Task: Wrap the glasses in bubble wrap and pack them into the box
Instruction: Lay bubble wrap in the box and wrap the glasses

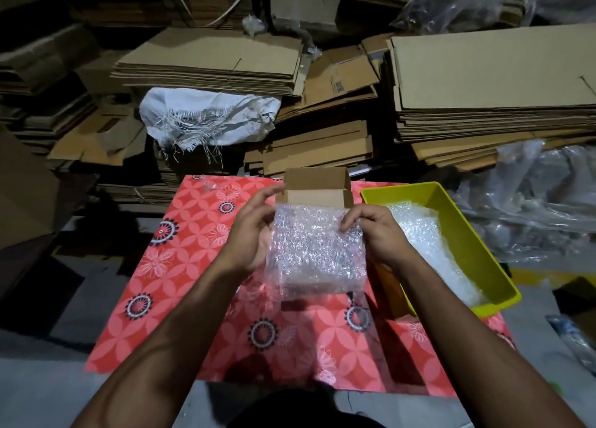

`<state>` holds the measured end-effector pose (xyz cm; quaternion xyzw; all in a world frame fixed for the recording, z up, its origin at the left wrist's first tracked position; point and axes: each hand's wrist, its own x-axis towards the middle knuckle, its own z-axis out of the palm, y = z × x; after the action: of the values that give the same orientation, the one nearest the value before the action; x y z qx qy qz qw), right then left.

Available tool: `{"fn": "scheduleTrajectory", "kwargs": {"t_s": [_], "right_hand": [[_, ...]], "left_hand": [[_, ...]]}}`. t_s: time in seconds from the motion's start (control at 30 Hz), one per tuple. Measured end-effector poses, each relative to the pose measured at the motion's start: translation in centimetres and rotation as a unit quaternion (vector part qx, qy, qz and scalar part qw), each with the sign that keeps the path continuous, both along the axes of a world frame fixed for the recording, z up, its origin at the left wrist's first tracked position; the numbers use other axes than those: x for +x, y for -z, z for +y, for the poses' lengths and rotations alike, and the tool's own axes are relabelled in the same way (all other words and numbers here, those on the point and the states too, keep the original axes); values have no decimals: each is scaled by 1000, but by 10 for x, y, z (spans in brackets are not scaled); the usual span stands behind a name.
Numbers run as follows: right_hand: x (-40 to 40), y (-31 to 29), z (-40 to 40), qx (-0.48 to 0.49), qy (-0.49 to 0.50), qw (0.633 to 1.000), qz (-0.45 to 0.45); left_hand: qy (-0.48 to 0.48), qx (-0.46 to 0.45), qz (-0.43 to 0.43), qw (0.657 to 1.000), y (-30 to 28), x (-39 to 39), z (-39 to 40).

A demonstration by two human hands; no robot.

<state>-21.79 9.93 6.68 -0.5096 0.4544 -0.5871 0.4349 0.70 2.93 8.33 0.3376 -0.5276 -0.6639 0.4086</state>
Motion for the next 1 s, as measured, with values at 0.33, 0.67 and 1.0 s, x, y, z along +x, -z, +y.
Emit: {"fn": "scheduleTrajectory", "kwargs": {"t_s": [0.33, 0.67, 1.0], "right_hand": [[-13, 24, -6, 68, 23, 996, -50], [-2, 83, 20, 185, 155, 957, 162], [-1, 120, -21, 228, 161, 888, 364]], "left_hand": [[38, 22, -118, 992, 30, -7, 18], [-73, 94, -123, 985, 92, -10, 12], [-21, -64, -346, 936, 139, -25, -21]]}}
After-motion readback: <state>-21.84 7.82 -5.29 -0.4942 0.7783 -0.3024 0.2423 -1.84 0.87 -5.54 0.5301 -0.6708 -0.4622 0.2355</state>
